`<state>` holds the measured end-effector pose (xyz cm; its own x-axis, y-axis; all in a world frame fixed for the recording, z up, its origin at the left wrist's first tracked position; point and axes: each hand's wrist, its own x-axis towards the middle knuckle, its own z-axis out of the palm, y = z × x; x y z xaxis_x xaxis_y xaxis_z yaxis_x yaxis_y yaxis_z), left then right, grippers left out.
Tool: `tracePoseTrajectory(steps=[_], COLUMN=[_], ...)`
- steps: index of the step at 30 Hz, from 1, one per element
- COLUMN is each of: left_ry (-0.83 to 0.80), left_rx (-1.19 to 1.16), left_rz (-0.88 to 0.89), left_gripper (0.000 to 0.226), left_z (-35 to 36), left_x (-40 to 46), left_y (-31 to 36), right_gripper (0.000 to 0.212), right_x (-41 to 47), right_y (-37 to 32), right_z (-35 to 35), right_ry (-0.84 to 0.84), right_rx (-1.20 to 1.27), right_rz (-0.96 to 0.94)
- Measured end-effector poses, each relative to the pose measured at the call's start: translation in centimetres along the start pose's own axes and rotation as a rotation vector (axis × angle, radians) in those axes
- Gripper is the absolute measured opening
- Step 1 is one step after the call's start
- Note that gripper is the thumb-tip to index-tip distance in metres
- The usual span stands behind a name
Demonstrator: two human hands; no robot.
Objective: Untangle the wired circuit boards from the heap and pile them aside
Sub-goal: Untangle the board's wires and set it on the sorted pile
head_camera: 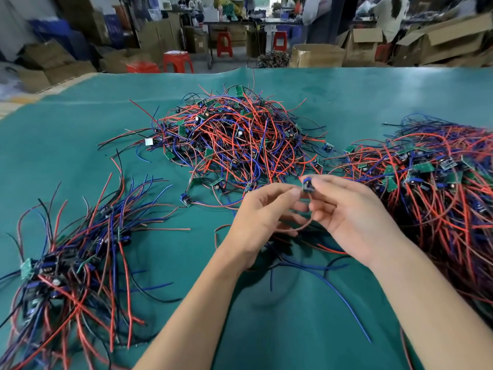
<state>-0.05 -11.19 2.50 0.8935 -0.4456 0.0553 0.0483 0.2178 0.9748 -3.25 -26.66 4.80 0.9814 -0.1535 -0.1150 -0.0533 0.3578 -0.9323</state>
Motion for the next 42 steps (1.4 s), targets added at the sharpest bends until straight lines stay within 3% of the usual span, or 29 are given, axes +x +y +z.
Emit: tracePoseTrajectory(steps=[5, 9, 12, 22, 25, 26, 34, 41, 42], left_ry=[-0.048, 0.026, 0.062, 0.032, -0.016, -0.032, -0.239, -0.247, -0.198], left_rx=[0.020, 0.071, 0.081, -0.009, 0.004, 0.016, 0.048, 0.007, -0.015], left_rz=[-0.001, -0.024, -0.034, -0.043, -0.060, -0.063, -0.077, -0.089, -0.086], left_gripper=[0.007, 0.008, 0.023, 0.005, 0.011, 0.013, 0.010, 0.008, 0.008], left_z=[0.4, 0.5, 0.5, 0.6, 0.7, 0.8, 0.5, 0.6, 0.6], left_x=[-0.2, -0.1, -0.1, -0.1, -0.1, -0.1, -0.4, -0.5, -0.5], left_y=[-0.1, -0.3, -0.3, -0.2, -0.1, -0.1, 0.1, 0.1, 0.2], right_gripper=[0.012, 0.011, 0.011, 0.028, 0.012, 0.005, 0.013, 0.004, 0.015], right_x=[-0.2, -0.3, -0.3, -0.6, -0.5, -0.4, 0.1, -0.2, -0.2], right_y=[1.1, 1.9, 2.0, 2.0, 2.1, 2.1, -0.1, -2.7, -3.2], right_z=[-0.4, 0.1, 0.3, 0.6, 0.4, 0.3, -1.2, -3.7, -4.5], right_ry=[-0.003, -0.015, -0.003, -0.026, 0.008, 0.026, 0.313, 0.603, 0.676], right_rx=[-0.096, -0.199, -0.222, -0.162, -0.175, -0.190, -0.086, -0.126, -0.168], right_rz=[-0.038, -0.142, -0.205, -0.248, -0.272, -0.284, -0.437, -0.706, -0.748])
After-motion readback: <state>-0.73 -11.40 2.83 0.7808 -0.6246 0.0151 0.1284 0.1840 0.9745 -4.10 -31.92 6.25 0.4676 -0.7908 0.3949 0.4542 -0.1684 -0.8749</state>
